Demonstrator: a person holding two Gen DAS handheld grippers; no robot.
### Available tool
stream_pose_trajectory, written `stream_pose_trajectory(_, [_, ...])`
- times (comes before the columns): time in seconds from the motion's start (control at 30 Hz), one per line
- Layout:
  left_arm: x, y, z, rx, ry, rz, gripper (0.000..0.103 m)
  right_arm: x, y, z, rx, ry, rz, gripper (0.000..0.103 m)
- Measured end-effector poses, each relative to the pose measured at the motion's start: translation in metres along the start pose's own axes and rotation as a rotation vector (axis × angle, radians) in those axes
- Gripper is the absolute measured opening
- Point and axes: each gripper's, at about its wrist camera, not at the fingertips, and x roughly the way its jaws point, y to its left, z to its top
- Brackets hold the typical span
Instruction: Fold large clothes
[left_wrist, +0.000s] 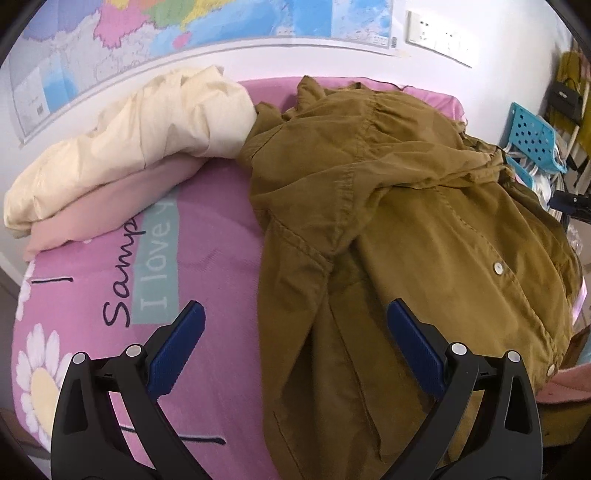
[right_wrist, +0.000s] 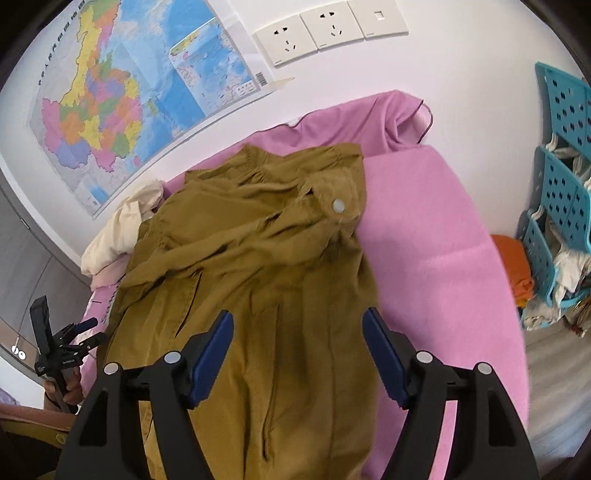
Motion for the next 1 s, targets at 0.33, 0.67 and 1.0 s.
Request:
stream_pose_trajectory(0.33, [-0.018,-0.014,-0.015,0.03,-0.021,0.026,0.097,-0.006,0.008,-0.021,0.007,-0.014,0.038,0.072])
stream_pose_trajectory(0.67, [-0.029,0.014,-0.035,-0.07,-0.003,0.031,0.097,-0.017,0.002,-0.035,0.04,-0.032,0.045,0.075])
stream_pose_trajectory(1.0, [-0.031,0.035,-0.069,-0.199,0.078,-0.155,0.097,-0.047,-0.018,-0.053,0.103,-0.075,0.023,0.081])
